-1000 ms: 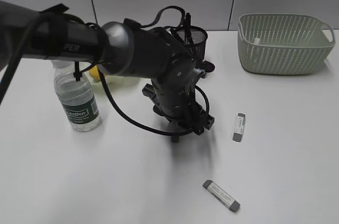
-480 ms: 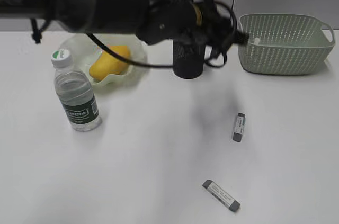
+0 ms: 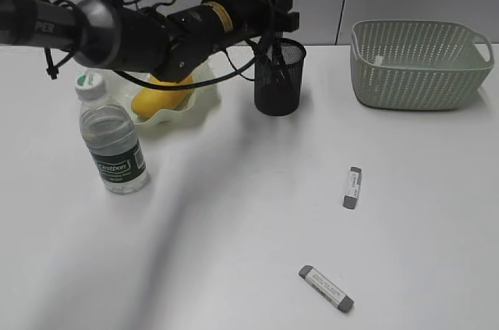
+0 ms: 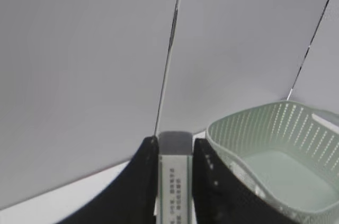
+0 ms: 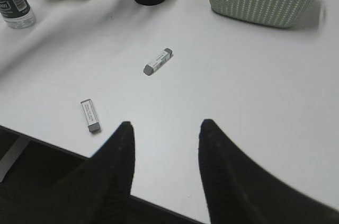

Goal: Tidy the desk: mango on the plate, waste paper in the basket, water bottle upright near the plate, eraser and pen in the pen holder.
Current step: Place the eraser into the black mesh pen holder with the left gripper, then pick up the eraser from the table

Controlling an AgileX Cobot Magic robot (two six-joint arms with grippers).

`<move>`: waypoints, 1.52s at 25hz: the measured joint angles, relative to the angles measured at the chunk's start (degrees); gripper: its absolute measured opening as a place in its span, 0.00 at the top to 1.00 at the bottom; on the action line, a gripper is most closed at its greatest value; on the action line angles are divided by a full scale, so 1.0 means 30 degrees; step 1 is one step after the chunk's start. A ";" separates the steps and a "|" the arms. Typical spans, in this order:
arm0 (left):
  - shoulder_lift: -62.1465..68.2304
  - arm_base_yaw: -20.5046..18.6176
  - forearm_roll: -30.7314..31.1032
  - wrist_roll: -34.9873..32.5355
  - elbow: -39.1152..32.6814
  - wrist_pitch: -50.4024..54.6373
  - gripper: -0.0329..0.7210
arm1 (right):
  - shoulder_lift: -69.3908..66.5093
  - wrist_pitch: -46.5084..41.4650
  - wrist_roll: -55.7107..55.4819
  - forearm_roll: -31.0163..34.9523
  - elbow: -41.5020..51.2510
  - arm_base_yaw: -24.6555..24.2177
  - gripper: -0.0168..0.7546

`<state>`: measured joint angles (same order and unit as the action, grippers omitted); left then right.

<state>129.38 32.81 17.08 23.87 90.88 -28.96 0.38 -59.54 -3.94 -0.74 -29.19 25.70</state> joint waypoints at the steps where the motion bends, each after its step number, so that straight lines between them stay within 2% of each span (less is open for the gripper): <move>1: 0.0189 0.0018 -0.0003 0.0000 0.0000 -0.0033 0.77 | 0.0000 0.0000 0.0000 0.0000 0.0000 0.0000 0.55; 4: 0.0533 0.0032 0.0064 0.0000 0.0000 0.0106 0.77 | 0.0000 0.0000 0.0000 0.0000 0.0000 0.0000 0.55; 6: 0.0603 0.0032 0.0064 0.0000 0.0000 0.0244 0.71 | 0.0000 0.0000 0.0000 0.0000 0.0000 0.0000 0.55; 10: 0.0515 0.0032 0.0064 0.0000 0.0000 0.0254 0.45 | 0.0000 0.0000 0.0000 0.0000 0.0000 0.0000 0.55; 13: -0.0335 0.0032 0.0079 0.0000 -0.0015 0.1276 0.35 | 0.0000 0.0000 0.0000 0.0000 0.0000 0.0000 0.55; 16: -0.2826 0.0197 0.0024 0.0000 -0.0015 0.6158 0.38 | 0.0000 0.0000 0.0000 0.0000 0.0000 0.0000 0.55; 20: -0.6973 0.0649 0.0347 -0.0682 -0.0255 1.4886 0.64 | 0.0000 0.0000 0.0000 0.0000 0.0000 0.0000 0.55; 23: -1.0329 0.1030 0.0082 -0.2363 -0.2621 1.9703 0.73 | 0.0000 0.0000 0.0000 0.0000 0.0000 0.0000 0.55; 28: -1.8071 0.1352 -0.1256 -0.3122 -1.0032 2.5491 0.74 | 0.0000 0.0000 0.0000 0.0000 0.0000 0.0000 0.55; 30: -2.1558 0.1373 -0.1761 -0.3162 -1.2550 2.7290 0.71 | 0.0000 0.0000 0.0000 0.0000 0.0000 0.0000 0.55; 32: -2.5490 0.1373 -0.2200 -0.3162 -1.4798 2.8462 0.63 | 0.0000 0.0000 0.0000 0.0000 0.0000 0.0000 0.55; 35: -3.1176 0.1373 -0.2418 -0.3162 -1.7094 2.8862 0.51 | 0.0000 0.0000 0.0000 0.0000 0.0000 0.0000 0.55; 38: -3.5204 0.1373 -0.2437 -0.3167 -1.8551 2.9763 0.46 | 0.0000 0.0000 0.0000 0.0017 0.0000 0.0000 0.55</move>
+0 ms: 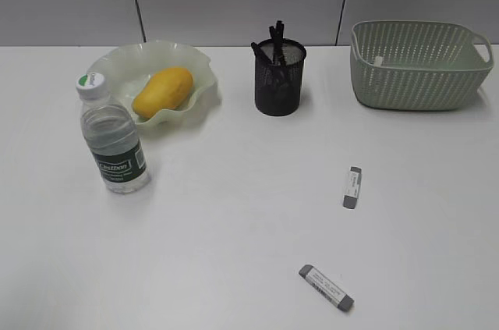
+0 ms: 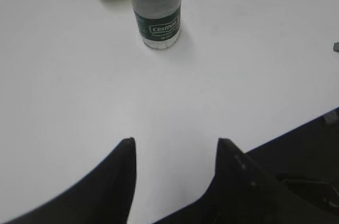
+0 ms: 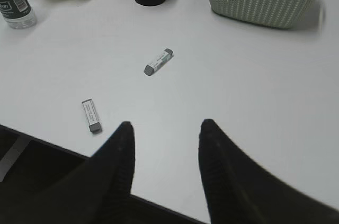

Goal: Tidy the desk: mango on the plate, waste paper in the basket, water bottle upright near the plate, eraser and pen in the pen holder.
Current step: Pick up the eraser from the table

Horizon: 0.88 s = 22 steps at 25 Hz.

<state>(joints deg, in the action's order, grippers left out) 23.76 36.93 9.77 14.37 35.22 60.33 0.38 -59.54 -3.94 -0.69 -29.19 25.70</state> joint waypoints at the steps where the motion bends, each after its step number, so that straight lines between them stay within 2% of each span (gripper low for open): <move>1: -0.1204 0.0000 0.0001 0.0000 -0.0358 0.0411 0.46 | 0.0000 0.0000 0.0000 0.0000 0.0000 0.0000 0.55; 8: -0.6658 0.0000 -0.0083 -0.0036 -0.1349 0.0321 0.45 | 0.0000 0.0000 0.0000 0.0022 0.0000 0.0000 0.55; 14: -0.8030 0.0000 -0.0087 -0.0060 -0.1436 0.0297 0.46 | -0.0389 0.0502 0.0000 0.0230 -0.0240 0.0000 0.55; 18: -0.8035 -0.0105 -0.0106 -0.0060 -0.1436 0.0297 0.46 | -0.5093 0.2198 0.1045 0.0681 -0.0460 0.0000 0.55; 22: -0.8035 -0.1601 -0.0106 -0.0060 -0.1436 0.0297 0.48 | -1.3567 0.4602 0.2162 0.2590 -0.1322 0.0000 0.55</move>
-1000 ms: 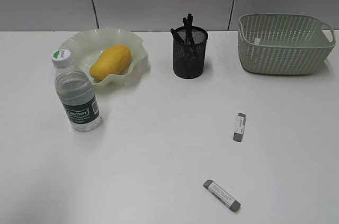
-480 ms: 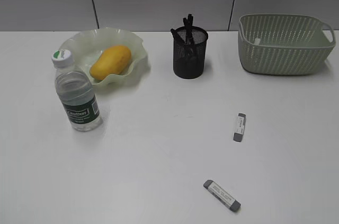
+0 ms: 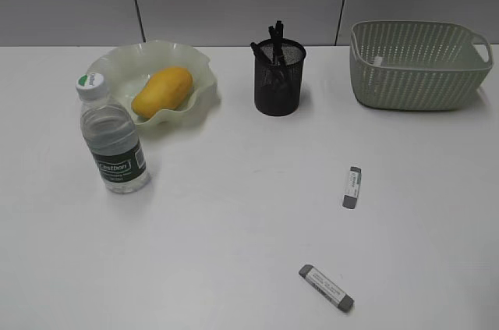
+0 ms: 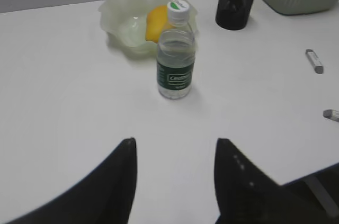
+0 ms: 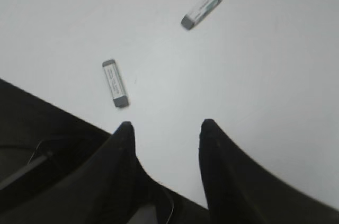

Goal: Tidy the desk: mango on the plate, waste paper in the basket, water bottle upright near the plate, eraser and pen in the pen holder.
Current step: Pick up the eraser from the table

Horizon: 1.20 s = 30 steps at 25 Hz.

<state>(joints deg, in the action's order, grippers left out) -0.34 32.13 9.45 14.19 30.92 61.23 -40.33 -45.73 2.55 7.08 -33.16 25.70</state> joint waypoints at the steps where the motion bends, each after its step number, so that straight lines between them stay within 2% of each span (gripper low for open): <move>1: 0.0000 -0.0519 0.0000 0.0000 0.0000 0.0000 0.49 | -0.2585 0.0233 0.0264 0.0497 -0.0403 0.0000 0.55; 6: 0.0000 -0.2598 0.0000 0.0000 0.0000 0.0000 0.53 | -1.2226 0.0842 0.1476 0.1233 -0.3041 0.0347 0.55; 12: 0.0000 -0.4432 0.0000 0.0000 0.0000 0.0000 0.61 | -1.8376 0.2590 0.0909 0.1311 -0.5143 0.4038 0.58; 15: 0.0000 -0.4620 0.0000 0.0000 0.0000 0.0000 0.63 | -1.9921 0.3346 -0.0252 0.0352 -0.5863 0.5089 0.59; 19: 0.0000 -0.4641 0.0000 -0.0015 0.0000 0.0000 0.64 | -2.1118 0.3488 -0.1017 -0.1002 -0.6702 0.5310 0.59; 22: 0.0000 -0.4755 0.0000 -0.0015 0.0000 0.0000 0.64 | -2.1516 0.3572 -0.1124 -0.1197 -0.6881 0.5310 0.59; 26: 0.0000 -0.5976 0.0000 -0.0015 0.0000 0.0000 0.64 | -2.1858 0.3553 -0.1160 -0.0918 -0.6881 0.5585 0.59; 30: 0.0000 -0.7023 0.0000 -0.0015 0.0000 0.0000 0.64 | -2.1978 0.3573 -0.1178 -0.0838 -0.6895 0.6669 0.59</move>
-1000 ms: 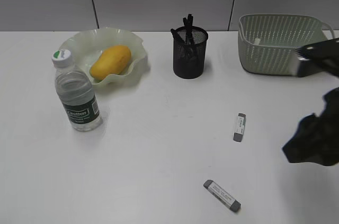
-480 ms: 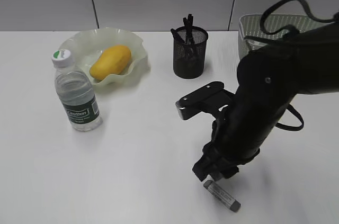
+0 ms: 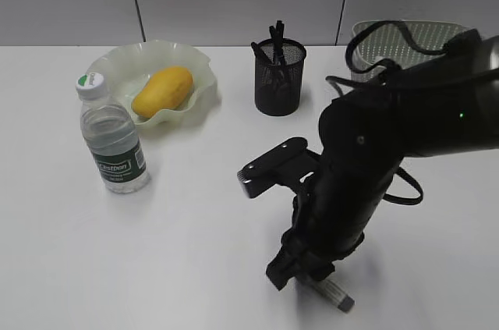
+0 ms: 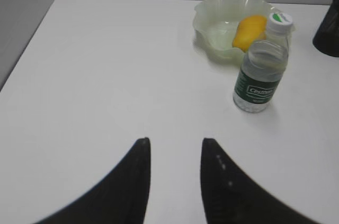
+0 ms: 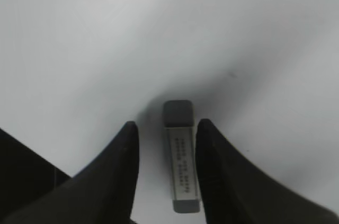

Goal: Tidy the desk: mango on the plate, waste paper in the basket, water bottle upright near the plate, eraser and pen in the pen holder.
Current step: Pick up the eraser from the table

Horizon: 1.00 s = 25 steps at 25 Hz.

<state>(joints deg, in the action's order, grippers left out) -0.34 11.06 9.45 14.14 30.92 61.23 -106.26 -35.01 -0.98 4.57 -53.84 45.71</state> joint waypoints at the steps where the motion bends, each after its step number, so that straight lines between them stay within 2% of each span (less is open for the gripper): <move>1: 0.0000 -0.0095 0.0000 0.0000 0.0000 0.0000 0.64 | -0.0059 0.0037 -0.0042 0.0000 0.0000 0.0235 0.59; 10: 0.0000 -0.0135 0.0000 0.0000 0.0000 0.0000 0.64 | -0.0681 0.0299 -0.0953 -0.2035 0.0000 0.0469 0.54; 19: 0.0000 -0.0135 0.0000 0.0000 0.0000 0.0000 0.64 | -0.1099 0.0851 -0.0985 -0.2177 0.0000 0.0469 0.54; 23: 0.0000 -0.0135 0.0000 0.0000 0.0000 0.0000 0.64 | -0.1339 0.0869 -0.1000 -0.2160 0.0000 0.0469 0.60; 25: 0.0000 -0.0135 0.0000 0.0000 0.0000 0.0000 0.64 | -0.1386 0.0907 -0.1000 -0.2160 -0.0025 0.0469 0.68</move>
<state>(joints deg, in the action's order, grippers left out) -0.34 10.65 9.45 14.14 30.92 61.23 -110.42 -32.29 -3.98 -1.91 -53.91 47.12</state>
